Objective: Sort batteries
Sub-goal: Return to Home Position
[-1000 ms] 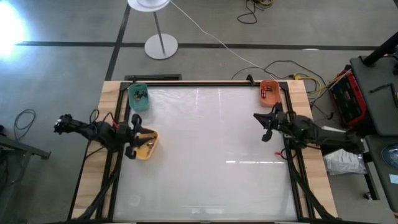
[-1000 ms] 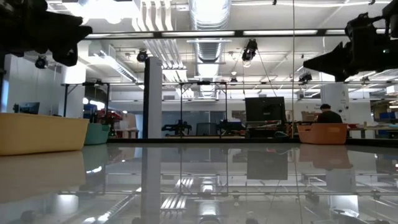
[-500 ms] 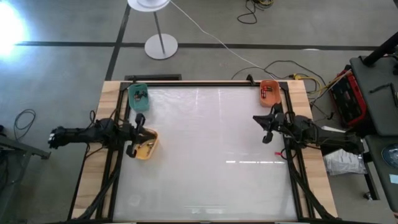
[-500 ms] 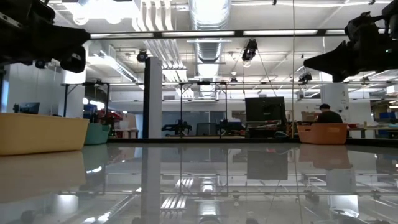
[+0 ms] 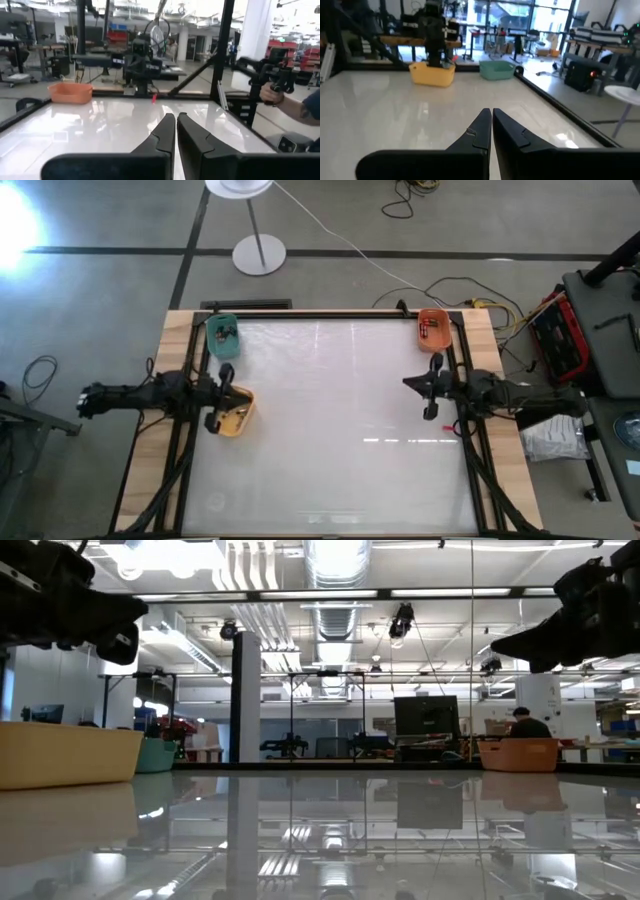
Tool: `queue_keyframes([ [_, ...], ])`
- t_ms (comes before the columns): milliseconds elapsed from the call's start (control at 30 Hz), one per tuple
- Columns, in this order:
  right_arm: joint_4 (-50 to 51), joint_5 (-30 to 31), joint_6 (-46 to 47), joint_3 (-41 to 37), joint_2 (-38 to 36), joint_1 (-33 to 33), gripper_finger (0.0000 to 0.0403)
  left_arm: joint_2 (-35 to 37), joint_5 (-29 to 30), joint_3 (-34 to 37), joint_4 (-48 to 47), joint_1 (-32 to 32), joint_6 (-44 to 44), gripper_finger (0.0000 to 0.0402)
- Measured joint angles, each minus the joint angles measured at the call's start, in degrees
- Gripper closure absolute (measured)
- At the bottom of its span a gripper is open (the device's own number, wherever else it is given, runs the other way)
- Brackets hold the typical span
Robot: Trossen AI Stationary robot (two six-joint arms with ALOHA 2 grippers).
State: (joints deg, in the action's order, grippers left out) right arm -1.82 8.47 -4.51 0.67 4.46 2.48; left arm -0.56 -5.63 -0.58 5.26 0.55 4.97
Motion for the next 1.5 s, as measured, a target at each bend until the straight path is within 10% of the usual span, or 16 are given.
queue_keyframes([
  [1500, 1.3, -7.0, 3.9, 0.7, 2.0, 0.0, 0.0390, -6.2, -1.0, 0.0, -2.7, 0.0, 13.6, 0.0402],
])
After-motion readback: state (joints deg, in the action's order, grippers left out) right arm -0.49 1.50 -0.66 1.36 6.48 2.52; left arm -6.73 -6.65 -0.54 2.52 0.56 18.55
